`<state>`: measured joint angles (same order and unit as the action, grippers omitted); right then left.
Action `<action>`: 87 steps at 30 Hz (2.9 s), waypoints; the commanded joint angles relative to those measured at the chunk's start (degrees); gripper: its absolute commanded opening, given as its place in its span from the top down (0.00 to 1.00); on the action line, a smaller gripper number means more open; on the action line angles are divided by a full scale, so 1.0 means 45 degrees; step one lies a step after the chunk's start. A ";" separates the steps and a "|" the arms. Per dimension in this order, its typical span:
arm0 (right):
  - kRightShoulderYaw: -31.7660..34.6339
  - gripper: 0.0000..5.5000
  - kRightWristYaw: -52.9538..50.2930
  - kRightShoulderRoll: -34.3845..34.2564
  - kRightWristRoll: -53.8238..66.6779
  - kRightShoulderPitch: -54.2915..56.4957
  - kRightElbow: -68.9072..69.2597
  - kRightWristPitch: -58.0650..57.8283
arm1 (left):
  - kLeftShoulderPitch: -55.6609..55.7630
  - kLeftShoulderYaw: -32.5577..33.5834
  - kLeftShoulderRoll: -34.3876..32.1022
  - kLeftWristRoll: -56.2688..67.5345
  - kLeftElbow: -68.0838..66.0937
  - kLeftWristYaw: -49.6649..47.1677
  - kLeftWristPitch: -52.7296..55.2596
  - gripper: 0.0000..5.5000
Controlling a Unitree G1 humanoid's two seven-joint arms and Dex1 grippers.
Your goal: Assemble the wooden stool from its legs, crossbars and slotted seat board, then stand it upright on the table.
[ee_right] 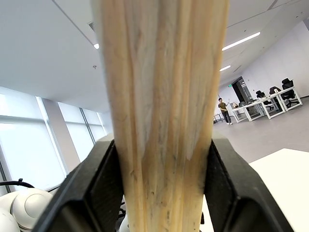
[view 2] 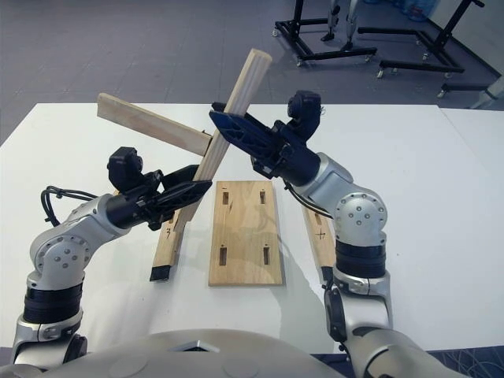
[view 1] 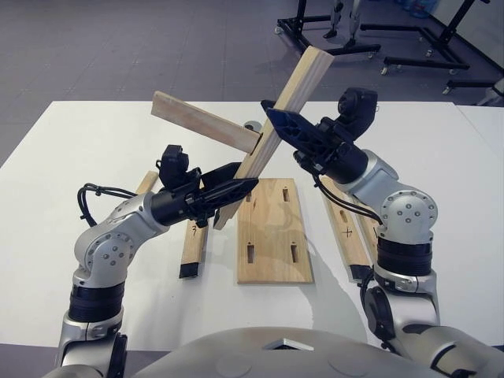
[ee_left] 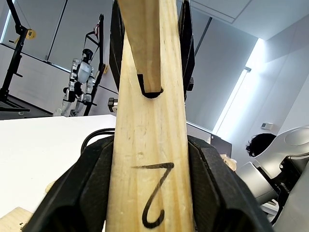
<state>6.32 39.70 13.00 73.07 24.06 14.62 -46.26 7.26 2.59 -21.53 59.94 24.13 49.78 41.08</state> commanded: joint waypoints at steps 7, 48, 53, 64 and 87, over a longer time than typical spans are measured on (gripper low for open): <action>0.0029 0.63 0.0778 -0.0054 -0.1311 -0.0272 0.0559 0.1466 | 0.0051 -0.0002 0.0069 -0.0137 -0.0533 -0.0391 -0.0036 0.48; -0.0666 0.63 0.7739 0.3018 -0.9206 0.0193 -0.6256 1.0997 | -0.0675 0.1569 -0.0251 -0.2534 -0.2893 -0.1150 -0.1379 0.35; -0.0649 0.63 0.8076 0.3092 -0.9044 -0.0287 -0.6102 1.0640 | -0.0731 0.1623 -0.0285 -0.2560 -0.2964 -0.1119 -0.1390 0.35; -0.1243 0.63 0.8695 0.3024 -0.9299 -0.0968 -0.6220 1.0510 | -0.0546 0.1766 -0.0361 -0.2621 -0.3239 -0.1123 -0.1436 0.35; -0.1672 0.63 0.9859 0.4201 -0.9422 0.0979 -0.8942 0.8089 | -0.0721 0.1490 0.0283 -0.3089 -0.3510 -0.1250 -0.2077 0.35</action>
<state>0.07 83.93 30.27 34.04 28.09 -24.10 -7.48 4.07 9.79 -20.68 46.76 8.65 44.34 32.25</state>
